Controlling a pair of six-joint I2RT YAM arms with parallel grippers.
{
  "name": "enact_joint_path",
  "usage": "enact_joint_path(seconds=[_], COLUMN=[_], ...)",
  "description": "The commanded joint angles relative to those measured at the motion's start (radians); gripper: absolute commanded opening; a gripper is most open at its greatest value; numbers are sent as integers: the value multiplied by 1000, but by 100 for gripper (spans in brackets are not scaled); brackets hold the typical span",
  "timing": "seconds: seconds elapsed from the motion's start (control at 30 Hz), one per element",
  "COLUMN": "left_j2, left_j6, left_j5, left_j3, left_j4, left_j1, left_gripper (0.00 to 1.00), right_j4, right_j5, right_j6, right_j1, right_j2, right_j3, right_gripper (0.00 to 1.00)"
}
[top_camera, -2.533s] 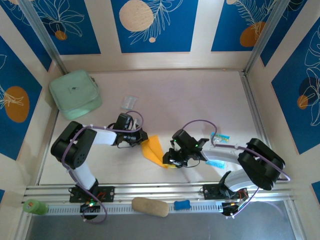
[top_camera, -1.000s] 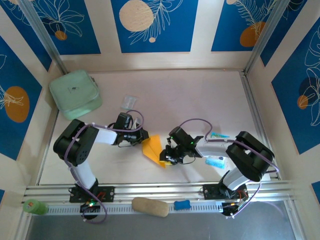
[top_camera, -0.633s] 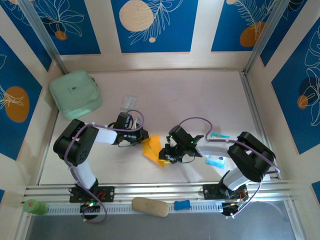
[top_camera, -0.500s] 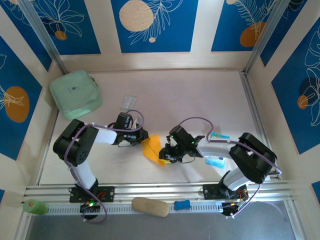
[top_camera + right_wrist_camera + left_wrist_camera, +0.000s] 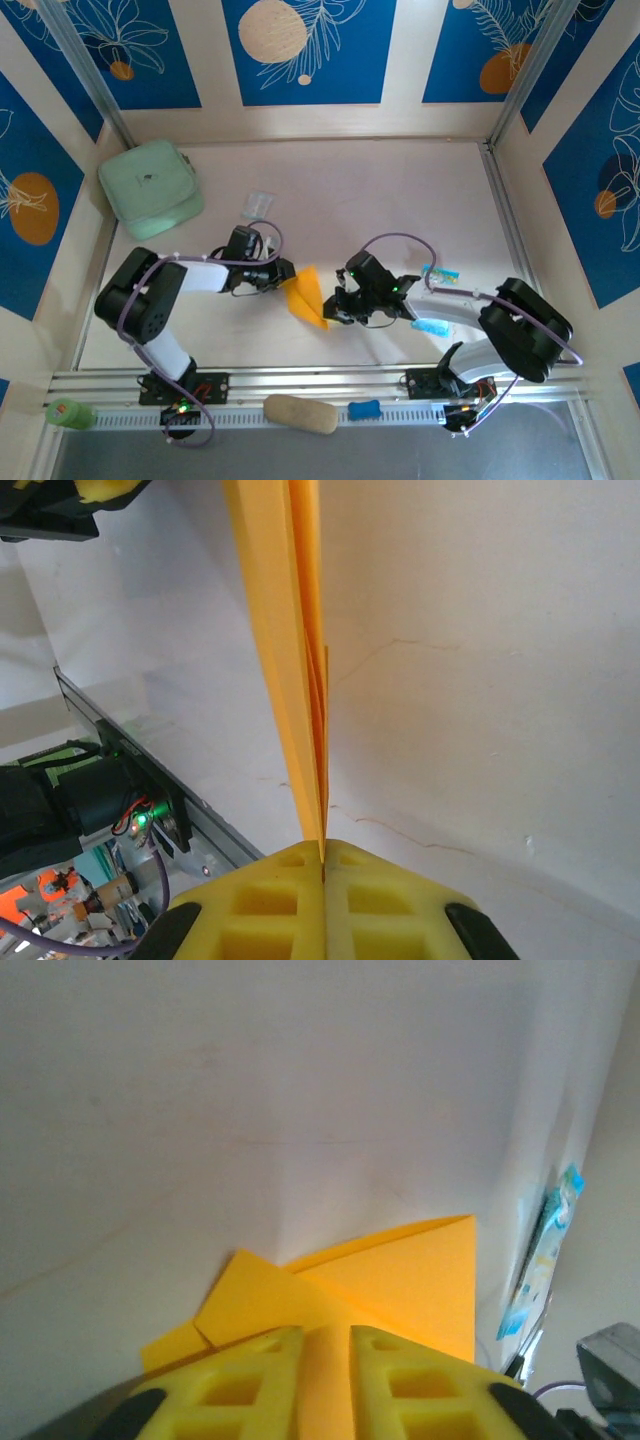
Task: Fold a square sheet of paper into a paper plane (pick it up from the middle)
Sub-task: Turn over the paper at the center of the table.
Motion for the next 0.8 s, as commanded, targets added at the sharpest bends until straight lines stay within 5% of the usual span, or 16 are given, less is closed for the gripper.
enact_joint_path(seconds=[0.0, 0.37, 0.77], left_j2=[-90, -305, -426], left_j6=[37, 194, 232], left_j5=[-27, -169, -358], left_j3=[30, 52, 104], left_j4=[-83, -337, -511], left_j1=[9, 10, 13], left_gripper=[26, 29, 28], right_j4=[-126, -684, -1090], right_j5=[63, 496, 950], right_j6=[-57, -268, -233], right_j1=[-6, 14, 133], right_j2=[-71, -209, -19], right_j3=[13, 273, 538], right_gripper=[5, 5, 5])
